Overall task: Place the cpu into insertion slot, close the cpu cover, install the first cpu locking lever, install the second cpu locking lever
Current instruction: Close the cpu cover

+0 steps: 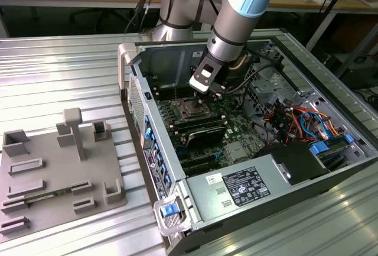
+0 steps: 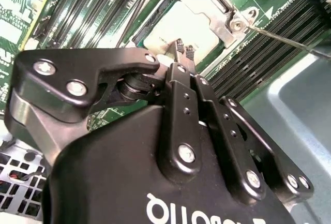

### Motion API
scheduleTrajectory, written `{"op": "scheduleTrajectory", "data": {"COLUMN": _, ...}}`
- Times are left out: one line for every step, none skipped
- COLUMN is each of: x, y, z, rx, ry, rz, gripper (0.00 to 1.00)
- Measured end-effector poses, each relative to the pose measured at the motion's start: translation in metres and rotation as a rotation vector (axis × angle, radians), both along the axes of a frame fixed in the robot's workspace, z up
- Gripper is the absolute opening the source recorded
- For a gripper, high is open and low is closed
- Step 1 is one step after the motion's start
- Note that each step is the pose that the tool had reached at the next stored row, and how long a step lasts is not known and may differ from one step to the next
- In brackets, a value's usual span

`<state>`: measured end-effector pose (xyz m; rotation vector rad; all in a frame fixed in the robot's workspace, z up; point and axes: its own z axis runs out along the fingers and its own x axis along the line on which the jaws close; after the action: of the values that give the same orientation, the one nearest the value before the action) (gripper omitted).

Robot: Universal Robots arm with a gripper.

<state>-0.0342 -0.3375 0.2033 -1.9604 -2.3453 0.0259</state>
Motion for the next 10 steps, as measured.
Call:
{"op": "scheduleTrajectory", "data": {"x": 0.0002, "y": 0.0003, "z": 0.0019, "rx": 0.0016, "ry": -0.0009, "rz": 0.004, "gripper": 0.11}}
{"op": "scheduleTrajectory", "data": {"x": 0.0002, "y": 0.0004, "z": 0.0034, "rx": 0.0021, "ry": -0.0012, "rz": 0.004, "gripper": 0.11}}
{"op": "scheduleTrajectory", "data": {"x": 0.0, "y": 0.0001, "z": 0.006, "rx": 0.0002, "ry": 0.0, "rz": 0.004, "gripper": 0.11}}
{"op": "scheduleTrajectory", "data": {"x": 0.0, "y": 0.0001, "z": 0.007, "rx": 0.0, "ry": 0.0001, "rz": 0.004, "gripper": 0.11}}
{"op": "scheduleTrajectory", "data": {"x": 0.0, "y": 0.0001, "z": 0.0078, "rx": 0.0001, "ry": 0.0001, "rz": 0.004, "gripper": 0.11}}
{"op": "scheduleTrajectory", "data": {"x": 0.0, "y": 0.0001, "z": 0.0084, "rx": -0.0003, "ry": 0.0001, "rz": 0.004, "gripper": 0.11}}
{"op": "scheduleTrajectory", "data": {"x": 0.0, "y": 0.0001, "z": 0.0085, "rx": -0.0004, "ry": 0.0001, "rz": 0.004, "gripper": 0.11}}
{"op": "scheduleTrajectory", "data": {"x": -0.0003, "y": 0.0001, "z": 0.0087, "rx": -0.0006, "ry": 0.0002, "rz": 0.004, "gripper": 0.11}}
{"op": "scheduleTrajectory", "data": {"x": -0.0012, "y": 0.0001, "z": 0.0087, "rx": -0.0005, "ry": 0.0001, "rz": 0.004, "gripper": 0.11}}
{"op": "scheduleTrajectory", "data": {"x": -0.0031, "y": 0.0001, "z": 0.0088, "rx": -0.0007, "ry": 0.0002, "rz": 0.004, "gripper": 0.11}}
